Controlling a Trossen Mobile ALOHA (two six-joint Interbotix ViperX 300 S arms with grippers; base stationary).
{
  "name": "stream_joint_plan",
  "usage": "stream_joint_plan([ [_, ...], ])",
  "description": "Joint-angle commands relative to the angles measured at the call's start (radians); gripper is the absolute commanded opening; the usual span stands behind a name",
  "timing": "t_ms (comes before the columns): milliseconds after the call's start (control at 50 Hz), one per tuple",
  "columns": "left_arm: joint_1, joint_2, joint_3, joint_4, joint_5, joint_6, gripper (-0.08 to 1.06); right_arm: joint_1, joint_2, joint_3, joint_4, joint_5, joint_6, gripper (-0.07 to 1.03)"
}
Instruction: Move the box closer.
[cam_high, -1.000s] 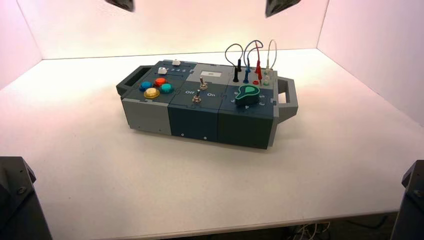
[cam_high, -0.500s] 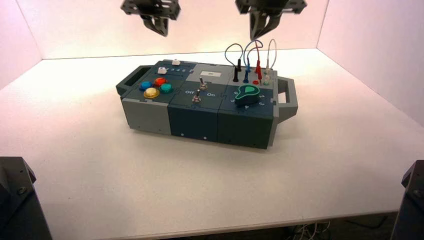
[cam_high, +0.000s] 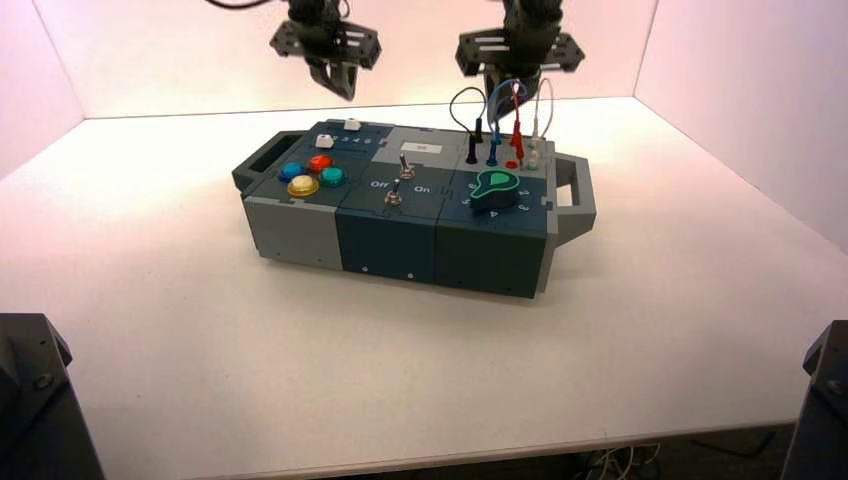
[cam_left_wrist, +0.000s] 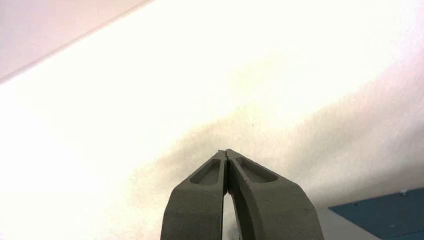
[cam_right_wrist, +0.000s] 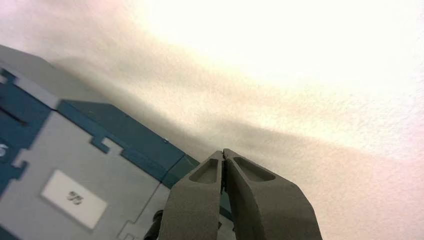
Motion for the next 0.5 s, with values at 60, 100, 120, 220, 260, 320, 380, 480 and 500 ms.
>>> stream_joint_plan([
  [60,-0.021,-0.006,-0.020,0.000,0.008,0.006,-0.03,0.000,0.002,-0.021,0.009,-0.003,0.002,-0.02],
  [100,-0.023,-0.003,-0.018,0.000,0.011,0.006,-0.03,0.000,0.005,-0.020,0.012,-0.003,0.002,-0.02],
  [120,-0.025,-0.002,-0.018,0.000,0.014,0.006,-0.03,0.000,0.006,-0.020,0.015,-0.003,0.002,-0.02],
  [220,-0.032,0.008,-0.017,0.000,0.023,0.006,-0.03,0.000,0.012,-0.018,0.017,-0.003,0.002,-0.02],
  [260,-0.035,0.011,-0.017,0.000,0.029,0.006,-0.03,0.000,0.014,-0.018,0.018,-0.003,0.002,-0.02],
  [320,-0.038,0.015,-0.017,0.000,0.044,0.006,-0.03,0.000,0.017,-0.018,0.020,-0.003,0.002,-0.02],
  [380,-0.043,0.015,-0.012,0.000,0.066,0.006,-0.03,0.000,0.017,-0.017,0.021,-0.003,0.002,-0.02],
  [480,-0.044,0.012,0.002,0.000,0.086,0.011,-0.03,0.002,0.015,-0.012,0.021,-0.003,0.002,-0.02],
  [500,-0.043,0.012,0.008,0.000,0.089,0.014,-0.03,0.000,0.015,-0.012,0.023,-0.003,0.002,-0.02],
])
